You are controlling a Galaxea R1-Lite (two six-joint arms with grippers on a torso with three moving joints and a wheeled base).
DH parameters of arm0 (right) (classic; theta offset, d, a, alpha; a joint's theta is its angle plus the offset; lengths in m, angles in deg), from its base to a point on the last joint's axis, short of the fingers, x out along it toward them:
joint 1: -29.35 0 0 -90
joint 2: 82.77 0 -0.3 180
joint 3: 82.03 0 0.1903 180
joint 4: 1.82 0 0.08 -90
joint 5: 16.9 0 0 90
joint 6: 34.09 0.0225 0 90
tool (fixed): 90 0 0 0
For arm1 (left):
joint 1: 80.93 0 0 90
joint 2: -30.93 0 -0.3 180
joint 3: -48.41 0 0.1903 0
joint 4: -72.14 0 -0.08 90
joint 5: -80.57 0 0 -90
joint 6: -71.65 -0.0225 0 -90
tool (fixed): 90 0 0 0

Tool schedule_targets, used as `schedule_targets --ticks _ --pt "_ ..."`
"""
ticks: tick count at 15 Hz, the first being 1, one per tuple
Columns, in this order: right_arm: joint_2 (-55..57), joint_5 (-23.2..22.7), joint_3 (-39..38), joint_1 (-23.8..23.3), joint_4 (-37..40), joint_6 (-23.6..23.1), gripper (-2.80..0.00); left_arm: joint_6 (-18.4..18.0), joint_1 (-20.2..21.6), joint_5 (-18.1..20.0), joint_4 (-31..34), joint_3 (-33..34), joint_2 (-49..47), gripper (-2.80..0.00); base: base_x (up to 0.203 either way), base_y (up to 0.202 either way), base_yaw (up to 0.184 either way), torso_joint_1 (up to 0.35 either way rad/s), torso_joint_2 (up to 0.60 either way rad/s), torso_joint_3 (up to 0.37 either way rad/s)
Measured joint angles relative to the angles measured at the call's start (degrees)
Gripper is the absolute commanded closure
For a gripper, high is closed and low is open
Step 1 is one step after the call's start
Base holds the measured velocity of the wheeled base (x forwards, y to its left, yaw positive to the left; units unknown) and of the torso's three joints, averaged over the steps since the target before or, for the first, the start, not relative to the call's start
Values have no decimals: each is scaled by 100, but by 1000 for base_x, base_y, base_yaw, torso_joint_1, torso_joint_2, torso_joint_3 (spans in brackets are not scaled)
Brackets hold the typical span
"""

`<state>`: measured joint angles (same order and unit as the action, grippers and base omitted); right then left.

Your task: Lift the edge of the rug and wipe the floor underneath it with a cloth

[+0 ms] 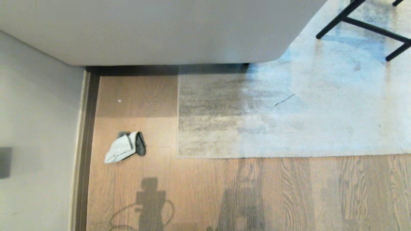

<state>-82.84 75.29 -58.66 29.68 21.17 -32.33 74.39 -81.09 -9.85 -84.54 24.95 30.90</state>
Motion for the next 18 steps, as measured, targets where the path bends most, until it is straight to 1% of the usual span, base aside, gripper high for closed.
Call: schedule_targets --ticks 1,2,3,5,6,7,8,9,10,11,12,13,18 --pt "0 1 0 0 0 -2 0 78 0 0 -1 0 0 0 0 0 0 2 5 212" --pt "0 0 0 0 -2 0 0 386 0 0 -1 0 0 0 0 0 0 -3 3 202" --pt "0 1 0 0 -2 2 0 934 0 0 -1 0 0 0 0 0 0 -5 0 200" --pt "0 -1 0 0 -2 0 0 2224 0 -2 -1 0 0 0 0 0 0 1 0 203" --pt "0 0 0 0 -2 1 0 2590 0 -4 1 0 0 0 0 0 0 -2 5 206" --pt "0 0 0 0 -2 2 0 2631 0 -2 1 0 0 0 0 0 0 10 3 207" --pt "0 0 0 0 -2 0 0 2430 0 0 -1 0 0 0 0 0 0 -6 2 194" --pt "0 0 0 0 -3 2 0 1957 -2 -5 -1 0 0 0 0 0 0 2 0 205" --pt "0 0 0 0 -2 2 0 1241 -2 -10 -1 0 0 0 0 0 0 6 1 205" --pt "0 1 0 0 -2 0 0 635 -1 -10 1 0 0 0 0 0 0 6 6 203" --pt "0 0 0 0 -3 1 0 200 -2 -11 1 0 0 0 0 0 0 1 0 201" --pt "0 0 0 0 -2 -2 0 40 -2 -10 2 0 0 0 0 0 0 -10 -2 202" --pt "0 0 0 0 -3 -2 0 8 -2 -6 -1 0 1 0 0 0 0 4 4 202"
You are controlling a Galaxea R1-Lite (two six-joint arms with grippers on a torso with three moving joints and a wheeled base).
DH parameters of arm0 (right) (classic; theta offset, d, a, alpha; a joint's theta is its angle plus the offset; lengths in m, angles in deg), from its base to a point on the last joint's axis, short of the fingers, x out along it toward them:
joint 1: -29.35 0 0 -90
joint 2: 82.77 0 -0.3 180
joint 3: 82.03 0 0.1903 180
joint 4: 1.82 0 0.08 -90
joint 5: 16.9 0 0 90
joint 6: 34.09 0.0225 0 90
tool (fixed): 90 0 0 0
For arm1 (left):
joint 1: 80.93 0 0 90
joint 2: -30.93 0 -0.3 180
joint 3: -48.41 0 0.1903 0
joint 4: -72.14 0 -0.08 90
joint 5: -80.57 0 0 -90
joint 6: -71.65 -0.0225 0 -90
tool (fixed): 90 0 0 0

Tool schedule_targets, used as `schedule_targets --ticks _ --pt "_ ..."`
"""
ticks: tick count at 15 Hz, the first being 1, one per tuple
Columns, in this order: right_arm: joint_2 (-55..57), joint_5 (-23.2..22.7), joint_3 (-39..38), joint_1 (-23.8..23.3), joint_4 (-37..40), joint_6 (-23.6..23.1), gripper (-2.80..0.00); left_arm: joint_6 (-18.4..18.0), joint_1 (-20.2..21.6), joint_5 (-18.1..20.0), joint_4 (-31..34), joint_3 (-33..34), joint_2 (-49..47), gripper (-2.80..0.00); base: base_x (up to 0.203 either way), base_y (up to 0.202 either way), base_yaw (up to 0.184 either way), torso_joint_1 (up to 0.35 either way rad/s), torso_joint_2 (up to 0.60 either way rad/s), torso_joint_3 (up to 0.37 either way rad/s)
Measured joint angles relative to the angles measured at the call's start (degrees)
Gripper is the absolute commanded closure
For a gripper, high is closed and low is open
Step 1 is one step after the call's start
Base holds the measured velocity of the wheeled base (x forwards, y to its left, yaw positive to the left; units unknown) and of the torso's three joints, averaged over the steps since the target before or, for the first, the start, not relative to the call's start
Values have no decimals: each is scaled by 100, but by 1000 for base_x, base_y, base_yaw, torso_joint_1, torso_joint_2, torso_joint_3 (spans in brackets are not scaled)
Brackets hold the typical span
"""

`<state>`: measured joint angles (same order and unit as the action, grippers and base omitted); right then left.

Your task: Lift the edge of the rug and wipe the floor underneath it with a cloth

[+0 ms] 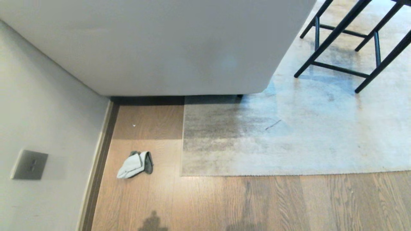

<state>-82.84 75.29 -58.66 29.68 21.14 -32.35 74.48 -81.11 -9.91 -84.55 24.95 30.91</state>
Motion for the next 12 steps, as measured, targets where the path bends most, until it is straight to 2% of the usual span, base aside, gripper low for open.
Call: schedule_targets --ticks 12 --pt "0 0 0 0 0 4 0 12 0 6 -6 0 1 0 0 0 0 1 1 201"
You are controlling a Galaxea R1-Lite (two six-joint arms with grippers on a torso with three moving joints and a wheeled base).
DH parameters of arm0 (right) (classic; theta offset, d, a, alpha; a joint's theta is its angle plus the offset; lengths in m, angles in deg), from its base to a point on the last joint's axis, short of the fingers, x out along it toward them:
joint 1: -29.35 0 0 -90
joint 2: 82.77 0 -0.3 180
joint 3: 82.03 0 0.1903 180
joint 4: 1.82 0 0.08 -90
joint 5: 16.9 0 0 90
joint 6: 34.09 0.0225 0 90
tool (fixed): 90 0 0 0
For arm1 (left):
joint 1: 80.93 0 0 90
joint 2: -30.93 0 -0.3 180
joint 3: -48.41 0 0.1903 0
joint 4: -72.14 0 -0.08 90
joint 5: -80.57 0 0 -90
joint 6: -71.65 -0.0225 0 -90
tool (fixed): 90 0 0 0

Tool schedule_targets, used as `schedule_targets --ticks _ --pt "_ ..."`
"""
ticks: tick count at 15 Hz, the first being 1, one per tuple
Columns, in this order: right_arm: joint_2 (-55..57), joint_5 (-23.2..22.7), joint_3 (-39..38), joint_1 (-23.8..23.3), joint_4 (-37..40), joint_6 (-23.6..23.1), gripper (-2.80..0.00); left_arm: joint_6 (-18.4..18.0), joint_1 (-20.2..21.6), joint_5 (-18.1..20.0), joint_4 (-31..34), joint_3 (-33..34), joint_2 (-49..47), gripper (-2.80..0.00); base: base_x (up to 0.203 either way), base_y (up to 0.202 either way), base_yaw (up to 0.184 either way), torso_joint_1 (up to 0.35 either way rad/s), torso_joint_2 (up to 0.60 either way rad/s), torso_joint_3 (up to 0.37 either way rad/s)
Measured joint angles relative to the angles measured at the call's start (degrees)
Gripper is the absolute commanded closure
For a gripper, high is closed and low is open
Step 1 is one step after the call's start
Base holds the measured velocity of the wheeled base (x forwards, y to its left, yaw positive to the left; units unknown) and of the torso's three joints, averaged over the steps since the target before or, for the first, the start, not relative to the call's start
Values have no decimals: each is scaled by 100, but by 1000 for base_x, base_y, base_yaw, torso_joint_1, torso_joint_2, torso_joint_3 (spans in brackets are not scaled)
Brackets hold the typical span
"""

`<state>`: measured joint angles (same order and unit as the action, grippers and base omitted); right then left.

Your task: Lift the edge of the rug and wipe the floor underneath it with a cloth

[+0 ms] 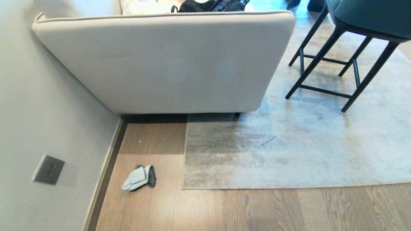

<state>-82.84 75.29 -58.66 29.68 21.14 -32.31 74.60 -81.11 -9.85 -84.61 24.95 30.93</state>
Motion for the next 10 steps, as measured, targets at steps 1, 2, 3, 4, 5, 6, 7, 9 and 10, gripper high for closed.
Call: schedule_targets --ticks 1,2,3,4,5,6,7,9,10 --pt "0 0 0 0 1 -2 0 0 -2 0 -2 0 0 0 0 0 0 3 3 195" --pt "0 0 0 0 1 -2 0 -1 0 0 -2 0 0 0 0 0 0 2 -2 198" --pt "0 0 0 0 1 -3 0 0 0 0 -2 0 0 0 0 0 0 -2 6 206" --pt "0 1 0 0 1 0 0 -1 0 -2 -2 0 0 0 0 0 0 -5 -2 214" --pt "0 0 0 0 1 -2 0 0 0 0 -2 0 0 0 0 0 0 -2 3 198" --pt "0 0 0 0 -1 -2 0 0 0 0 -4 0 0 0 0 0 0 1 4 209" --pt "0 -2 0 0 -1 -2 0 0 0 -1 -4 0 0 0 0 0 0 5 7 206" --pt "0 0 0 0 -1 -2 0 2 0 -2 -5 0 0 0 0 0 0 5 1 200" --pt "0 0 0 0 -1 0 0 0 0 -2 -5 0 0 0 0 0 0 -2 7 207"
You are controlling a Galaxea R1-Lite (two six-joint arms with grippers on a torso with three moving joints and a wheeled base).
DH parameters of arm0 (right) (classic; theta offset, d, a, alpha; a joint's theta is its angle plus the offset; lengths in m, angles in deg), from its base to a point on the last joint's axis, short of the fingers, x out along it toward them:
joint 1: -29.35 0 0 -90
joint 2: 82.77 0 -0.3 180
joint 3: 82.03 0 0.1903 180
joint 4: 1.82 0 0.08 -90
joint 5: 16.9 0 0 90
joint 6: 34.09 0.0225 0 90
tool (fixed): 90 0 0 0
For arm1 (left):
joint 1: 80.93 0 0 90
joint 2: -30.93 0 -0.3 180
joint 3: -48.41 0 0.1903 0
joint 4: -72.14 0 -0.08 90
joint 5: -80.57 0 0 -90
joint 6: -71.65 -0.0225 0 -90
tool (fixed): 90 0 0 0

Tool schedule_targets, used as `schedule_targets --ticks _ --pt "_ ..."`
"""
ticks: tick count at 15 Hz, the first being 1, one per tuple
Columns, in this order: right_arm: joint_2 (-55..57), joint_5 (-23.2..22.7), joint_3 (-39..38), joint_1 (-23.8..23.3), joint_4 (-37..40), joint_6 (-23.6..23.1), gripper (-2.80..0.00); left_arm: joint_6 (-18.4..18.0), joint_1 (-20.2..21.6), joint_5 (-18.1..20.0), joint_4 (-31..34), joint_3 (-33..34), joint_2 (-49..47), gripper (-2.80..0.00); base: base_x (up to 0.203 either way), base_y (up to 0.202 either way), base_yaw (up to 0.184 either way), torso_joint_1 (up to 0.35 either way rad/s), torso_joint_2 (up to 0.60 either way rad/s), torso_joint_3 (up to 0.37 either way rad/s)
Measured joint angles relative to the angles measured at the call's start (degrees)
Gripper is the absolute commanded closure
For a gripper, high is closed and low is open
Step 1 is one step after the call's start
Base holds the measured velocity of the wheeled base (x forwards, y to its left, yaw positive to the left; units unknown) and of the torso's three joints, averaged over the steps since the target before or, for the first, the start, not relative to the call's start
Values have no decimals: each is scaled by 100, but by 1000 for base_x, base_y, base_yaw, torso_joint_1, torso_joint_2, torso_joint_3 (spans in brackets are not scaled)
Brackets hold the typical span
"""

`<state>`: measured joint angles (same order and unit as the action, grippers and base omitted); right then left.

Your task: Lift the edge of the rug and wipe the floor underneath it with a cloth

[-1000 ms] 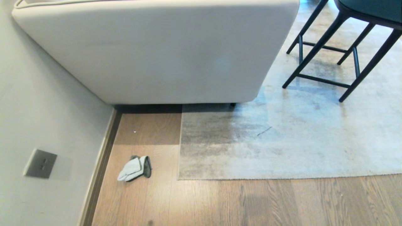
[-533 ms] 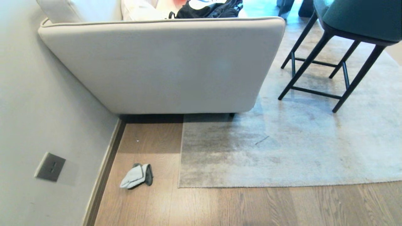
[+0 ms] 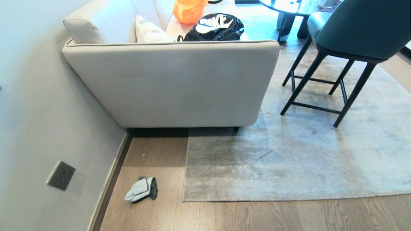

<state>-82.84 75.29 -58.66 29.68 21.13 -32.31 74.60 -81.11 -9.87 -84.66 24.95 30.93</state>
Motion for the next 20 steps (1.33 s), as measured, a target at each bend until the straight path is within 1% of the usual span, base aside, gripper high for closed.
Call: schedule_targets --ticks 13,20 --pt "0 -2 0 0 0 2 0 27 0 -8 0 0 0 0 0 0 0 1 0 201" --pt "0 -2 0 0 0 6 0 24 0 -16 9 0 0 0 0 0 0 0 0 0"
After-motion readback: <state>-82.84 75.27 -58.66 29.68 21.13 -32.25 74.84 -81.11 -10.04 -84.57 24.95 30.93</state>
